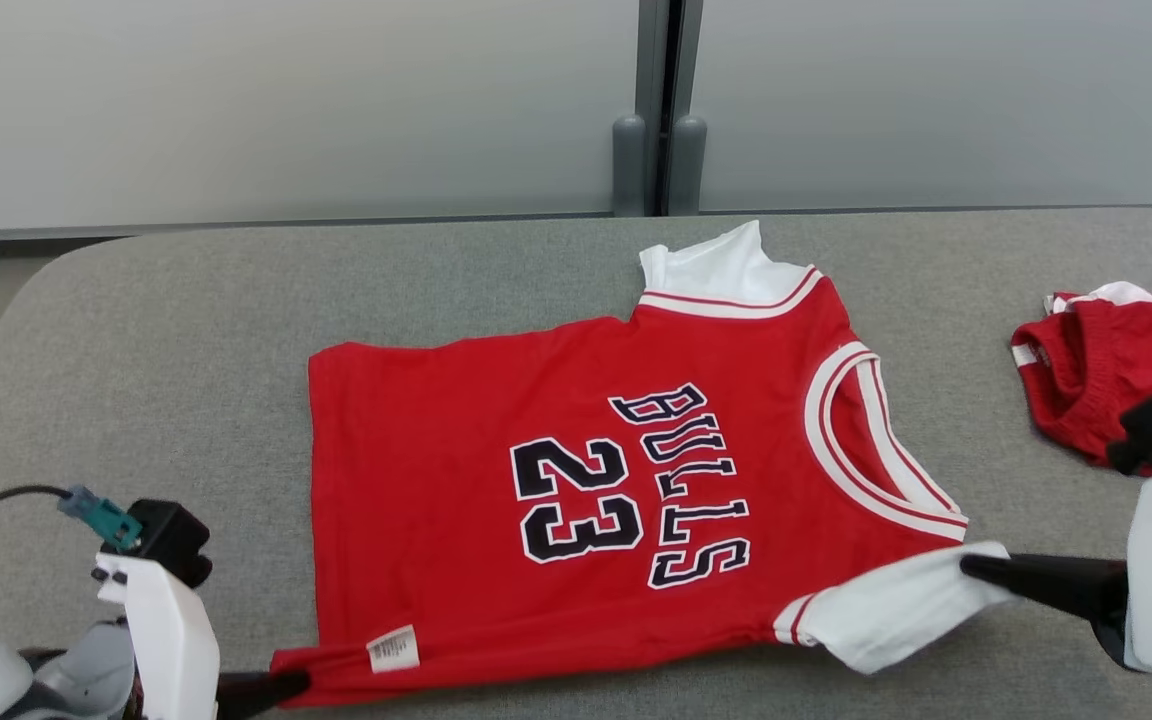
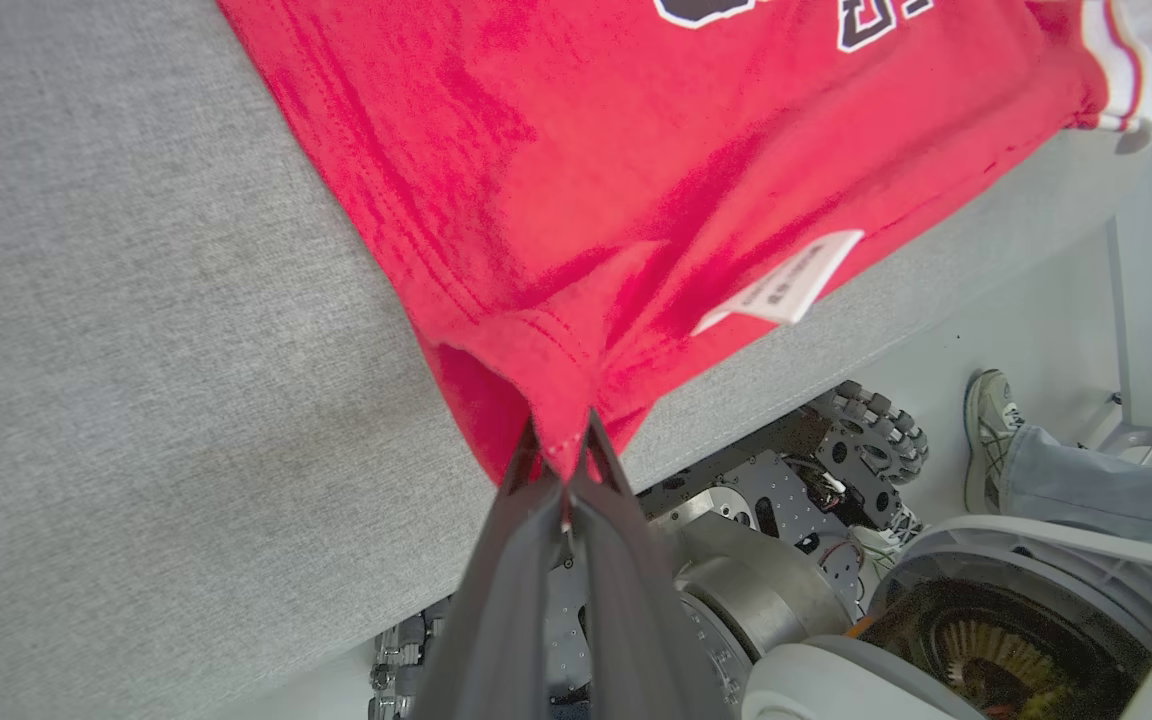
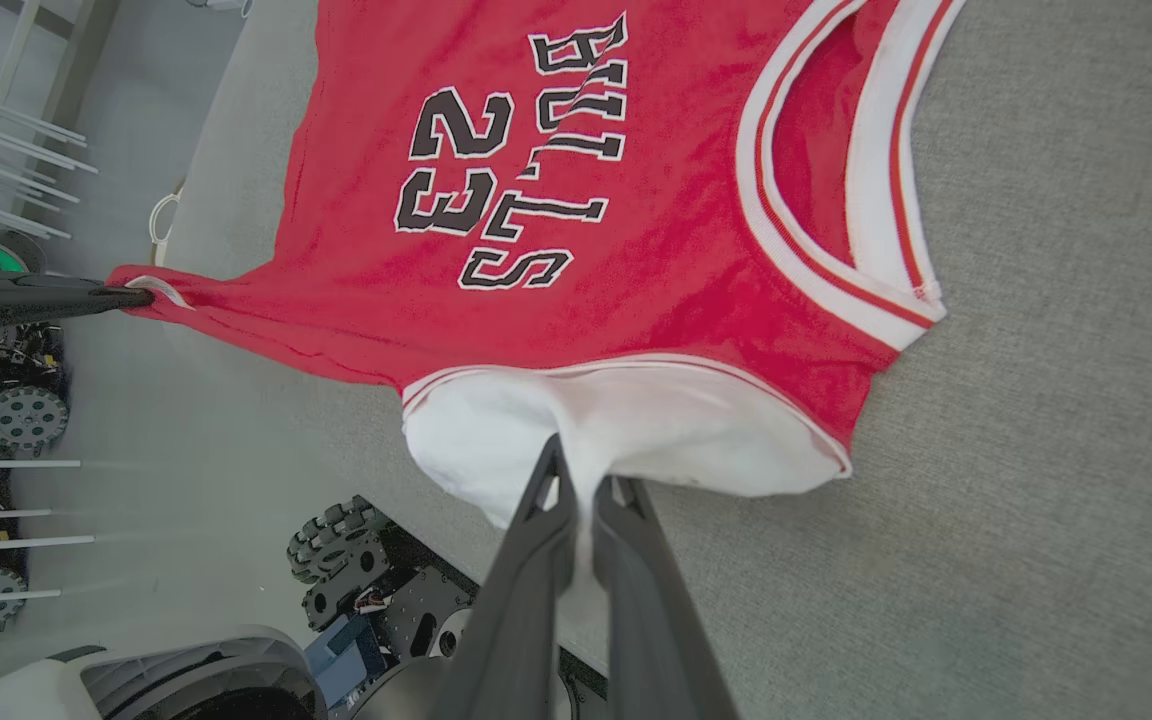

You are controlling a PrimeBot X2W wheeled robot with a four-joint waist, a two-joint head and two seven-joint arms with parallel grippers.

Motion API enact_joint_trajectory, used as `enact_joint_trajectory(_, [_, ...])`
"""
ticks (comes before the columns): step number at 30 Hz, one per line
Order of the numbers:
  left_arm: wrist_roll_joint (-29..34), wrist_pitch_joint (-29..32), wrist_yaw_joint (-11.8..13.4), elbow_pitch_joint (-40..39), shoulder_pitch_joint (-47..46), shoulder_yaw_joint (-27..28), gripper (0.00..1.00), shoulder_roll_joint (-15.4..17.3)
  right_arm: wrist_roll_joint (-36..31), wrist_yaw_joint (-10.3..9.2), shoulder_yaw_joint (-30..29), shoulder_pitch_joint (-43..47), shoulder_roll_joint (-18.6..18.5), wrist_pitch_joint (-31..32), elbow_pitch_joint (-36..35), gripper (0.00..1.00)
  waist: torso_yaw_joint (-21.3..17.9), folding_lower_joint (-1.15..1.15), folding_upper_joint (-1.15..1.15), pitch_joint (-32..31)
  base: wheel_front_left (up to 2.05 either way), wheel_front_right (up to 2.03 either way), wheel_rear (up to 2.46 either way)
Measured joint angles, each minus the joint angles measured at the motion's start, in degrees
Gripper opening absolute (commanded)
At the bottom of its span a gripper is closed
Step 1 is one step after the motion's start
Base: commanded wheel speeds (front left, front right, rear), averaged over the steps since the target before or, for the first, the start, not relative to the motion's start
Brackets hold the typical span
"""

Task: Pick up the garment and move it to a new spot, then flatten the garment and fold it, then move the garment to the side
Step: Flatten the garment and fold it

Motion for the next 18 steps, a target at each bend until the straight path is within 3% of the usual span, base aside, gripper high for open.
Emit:
enact_joint_trajectory(11, [-6.5,12.5,-2.3,9.0,-10.8,2.7,0.0,-5.5,6.0,0.0,-0.5,-12.7,9.1,11.8,17.8,0.0,1.9,0.0,0.0,7.2,0.0,0.0,0.0])
enact_joint_trajectory(18, [-7.5,14.2,-3.4,16.2,-14.4,3.9,0.0,-9.5,6.2,0.0,0.1,-17.1,15.0,14.8,27.2,0.0,3.1,0.0,0.0,9.5,0.0,0.0,0.0])
